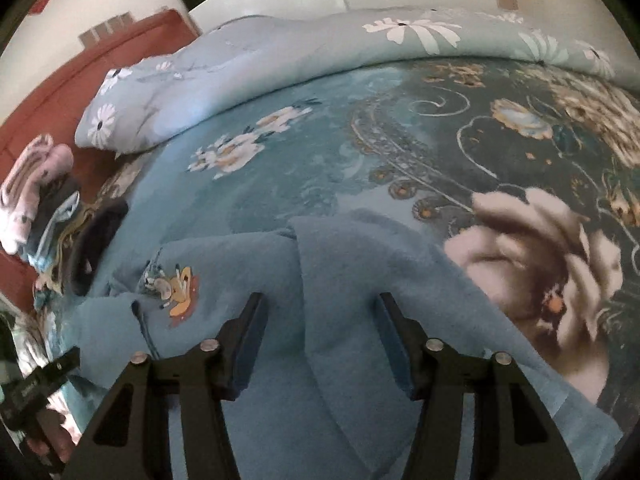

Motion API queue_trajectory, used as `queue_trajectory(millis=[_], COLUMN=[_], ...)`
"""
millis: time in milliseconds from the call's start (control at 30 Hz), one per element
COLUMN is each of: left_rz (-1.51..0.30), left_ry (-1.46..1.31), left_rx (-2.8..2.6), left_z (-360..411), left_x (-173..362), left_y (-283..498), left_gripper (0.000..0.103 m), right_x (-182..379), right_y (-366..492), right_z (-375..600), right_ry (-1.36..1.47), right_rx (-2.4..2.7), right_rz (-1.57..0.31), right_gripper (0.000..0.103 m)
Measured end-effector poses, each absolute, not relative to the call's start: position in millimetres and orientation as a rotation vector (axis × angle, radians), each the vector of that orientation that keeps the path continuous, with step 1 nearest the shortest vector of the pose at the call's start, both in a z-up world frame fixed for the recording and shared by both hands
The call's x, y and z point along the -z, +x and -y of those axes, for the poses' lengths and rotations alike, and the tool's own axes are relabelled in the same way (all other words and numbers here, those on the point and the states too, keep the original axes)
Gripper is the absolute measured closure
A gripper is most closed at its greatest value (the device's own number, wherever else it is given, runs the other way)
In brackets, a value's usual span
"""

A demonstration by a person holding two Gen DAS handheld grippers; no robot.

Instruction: Fold clothes

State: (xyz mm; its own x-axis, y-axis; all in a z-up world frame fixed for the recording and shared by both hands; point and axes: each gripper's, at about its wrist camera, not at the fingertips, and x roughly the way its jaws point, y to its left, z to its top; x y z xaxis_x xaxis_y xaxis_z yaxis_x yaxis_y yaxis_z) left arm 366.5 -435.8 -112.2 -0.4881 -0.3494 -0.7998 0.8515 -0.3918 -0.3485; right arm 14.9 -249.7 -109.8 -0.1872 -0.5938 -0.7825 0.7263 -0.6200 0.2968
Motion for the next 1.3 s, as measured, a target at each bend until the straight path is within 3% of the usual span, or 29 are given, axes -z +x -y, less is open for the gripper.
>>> queue_trajectory(millis=[33,133,333,400,933,1300], left_rz=[-1.002,-0.992,-0.994,-0.975,-0.996,-1.046], left_ry=[0.812,0.810,0.782,0.774,0.732,0.862], left_rx=[1.965,1.973,2.007,2.034,2.236,2.163], left_z=[435,432,427,425,410,408], left_x=[112,110,100,93,76,110], left_y=[367,365,367,366,341,350], left_gripper=[0.022,0.043,0.078,0.082,0.088,0.088], right_x=[109,106,84,75,25,99], right_y=[11,2,-12,-24,-72,-63], right_z=[246,234,202,184,15,-31], right_ry=[1.181,1.192,1.113,1.096,0.991,1.292], right_rx=[1.919,1.924,2.060,2.123,2.554,2.504], right_rz=[-0.162,-0.121,-0.068,-0.021,0.175,0.187], right_gripper=[0.081,0.093,0.098,0.098,0.098,0.098])
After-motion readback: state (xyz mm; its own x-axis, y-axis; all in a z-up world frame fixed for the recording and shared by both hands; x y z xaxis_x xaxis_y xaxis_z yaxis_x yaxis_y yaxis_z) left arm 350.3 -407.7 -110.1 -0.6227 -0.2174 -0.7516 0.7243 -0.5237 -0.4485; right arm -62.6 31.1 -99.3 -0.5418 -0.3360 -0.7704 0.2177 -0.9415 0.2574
